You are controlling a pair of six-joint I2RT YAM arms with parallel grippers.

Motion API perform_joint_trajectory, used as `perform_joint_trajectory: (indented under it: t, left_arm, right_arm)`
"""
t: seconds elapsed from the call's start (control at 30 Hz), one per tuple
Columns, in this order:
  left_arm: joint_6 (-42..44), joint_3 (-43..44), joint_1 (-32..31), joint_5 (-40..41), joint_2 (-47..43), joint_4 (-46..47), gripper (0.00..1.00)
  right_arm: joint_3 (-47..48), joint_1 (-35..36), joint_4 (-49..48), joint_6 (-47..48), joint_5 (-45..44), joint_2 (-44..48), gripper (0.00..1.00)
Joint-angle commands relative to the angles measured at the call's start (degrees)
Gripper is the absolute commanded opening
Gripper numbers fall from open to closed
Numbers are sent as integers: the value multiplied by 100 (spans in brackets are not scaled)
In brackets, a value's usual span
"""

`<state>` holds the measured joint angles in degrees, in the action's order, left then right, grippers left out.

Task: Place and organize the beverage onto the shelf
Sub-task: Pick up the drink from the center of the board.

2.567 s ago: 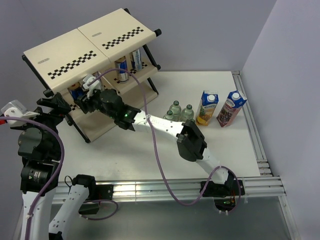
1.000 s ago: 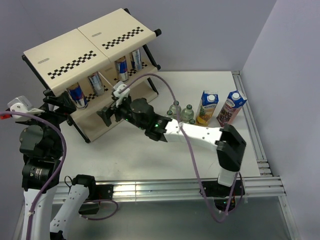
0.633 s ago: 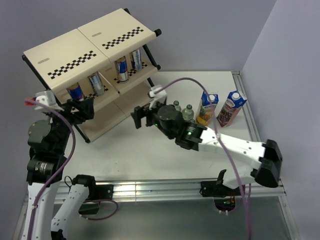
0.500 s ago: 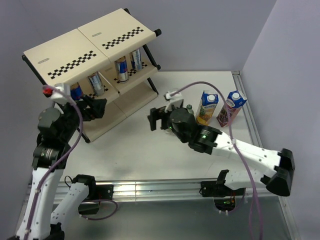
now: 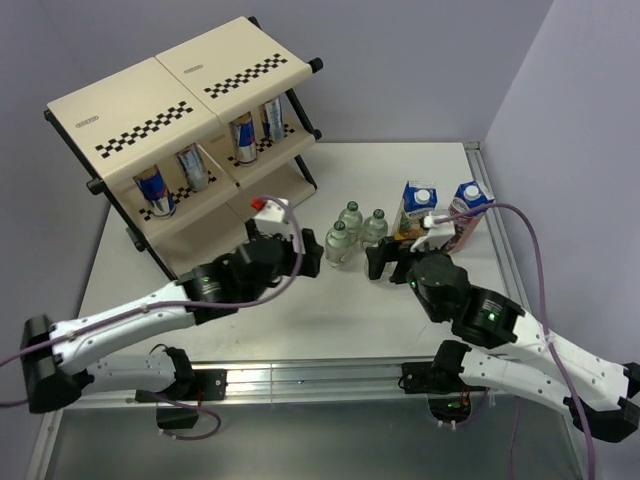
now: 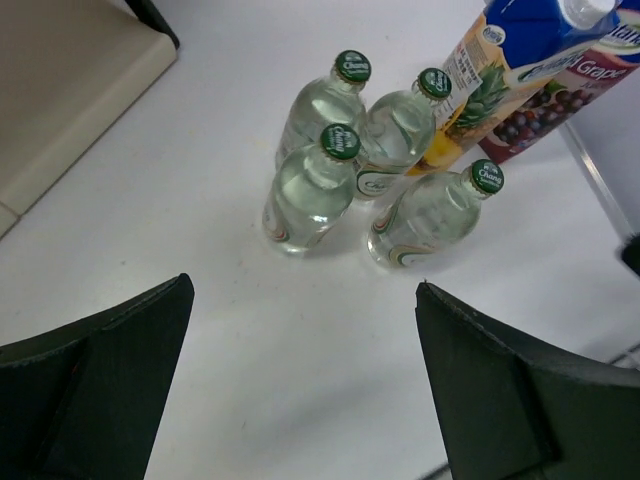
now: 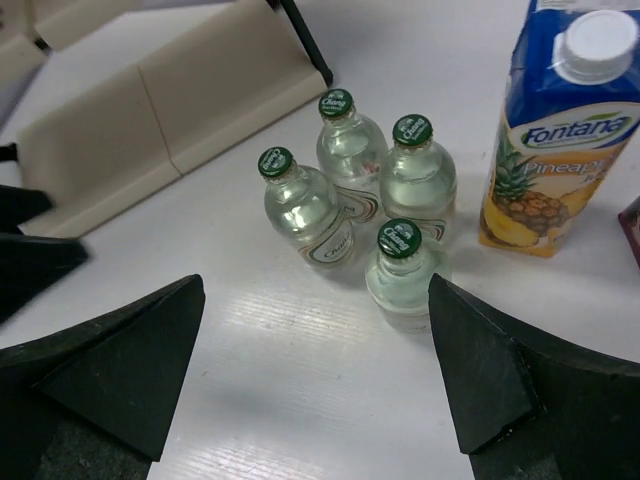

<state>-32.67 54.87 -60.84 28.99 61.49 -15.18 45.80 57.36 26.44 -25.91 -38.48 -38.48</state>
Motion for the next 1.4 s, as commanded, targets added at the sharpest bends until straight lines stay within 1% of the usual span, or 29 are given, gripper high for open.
perform_joint_trajectory:
  t: [0.0, 0.03, 0.07, 0.13, 0.17, 0.2, 0.23, 0.27, 0.3, 0.33, 0.43, 0.47, 0.5, 0.7, 0.8, 0.9, 0.97, 1.03, 1.1, 1.13, 1.2, 1.23, 1.27, 1.3, 1.37]
  left_arm:
    - [251, 41, -481, 1380, 757, 1261, 99]
    - [330, 163, -542, 1451, 968, 1463, 100]
    - [479, 208, -578, 1469, 1370, 1744, 99]
    - [437, 487, -561, 1714, 1794, 1809, 99]
    - [393, 602, -439, 1637, 2196, 1817, 100]
    - [401, 673, -351, 1618, 2374, 1878, 100]
    - [619, 726, -254, 1618, 2654, 2226, 100]
    - [691, 735, -244, 1618, 2762, 2352, 98]
    - [717, 831, -244, 1644, 2876, 2431, 96]
    - [761, 876, -244, 1627, 3042, 2493, 92]
    - [823, 1069, -227, 1513, 3324, 2687, 87]
    - [806, 1130, -201, 1530, 3403, 2678, 79]
    - [788, 1270, -183, 1583, 3474, 2669, 77]
    - [928, 1666, -42, 1337, 3825, 2661, 75]
    - [885, 1860, -7, 1390, 4080, 2459, 70]
    - [876, 1773, 11, 1398, 4134, 2520, 62]
    - [771, 1720, 72, 1416, 4143, 2494, 54]
    - [622, 1554, 169, 1407, 4082, 2537, 51]
    - [568, 1309, 204, 1337, 4020, 2669, 50]
    - [560, 1237, 221, 1311, 3941, 2730, 46]
    - [525, 1166, 222, 1267, 3905, 2740, 30]
    - [455, 1175, 222, 1284, 3879, 2679, 14]
    - [428, 1175, 222, 1302, 3844, 2617, 5]
    - [419, 1166, 222, 1354, 3818, 2573, 0]
    - [401, 1175, 222, 1442, 3677, 2494, 0]
  right_arm:
    - [-203, -23, 37, -46, -125, 629, 100]
    - [-255, -23, 54, 7, -81, 727, 100]
    - [-256, -32, 185, 16, -142, 902, 100]
    - [-230, -32, 309, 68, -274, 1052, 100]
    - [-230, -32, 370, 156, -431, 1201, 100]
    - [-230, -32, 388, 200, -493, 1281, 100]
    - [-221, -32, 432, 192, -546, 1342, 100]
    - [-203, -32, 424, 174, -573, 1465, 100]
    - [-177, -24, 398, 192, -416, 1536, 100]
    - [-177, -32, 302, 296, -284, 1580, 100]
    - [-151, -32, 265, 385, -20, 1659, 100]
    - [-133, -24, 300, 385, 7, 1642, 100]
    - [-115, -32, 336, 376, 42, 1624, 100]
    - [-150, -32, 397, 368, 262, 1536, 100]
    - [-186, -32, 380, 350, 297, 1545, 100]
    - [-212, -32, 310, 359, 341, 1554, 100]
    - [-229, -32, 196, 385, 358, 1519, 100]
    - [-247, -32, 99, 420, 411, 1414, 100]
    - [-221, -32, 81, 447, 473, 1308, 100]
    - [-221, -32, 55, 455, 482, 1186, 100]
    - [-229, -32, 46, 455, 447, 1071, 100]
    - [-247, -32, -6, 455, 438, 975, 100]
    - [-265, -32, -42, 447, 438, 939, 100]
    - [-326, -32, -77, 421, 412, 904, 100]
    - [-387, -24, -244, 412, 368, 833, 100]
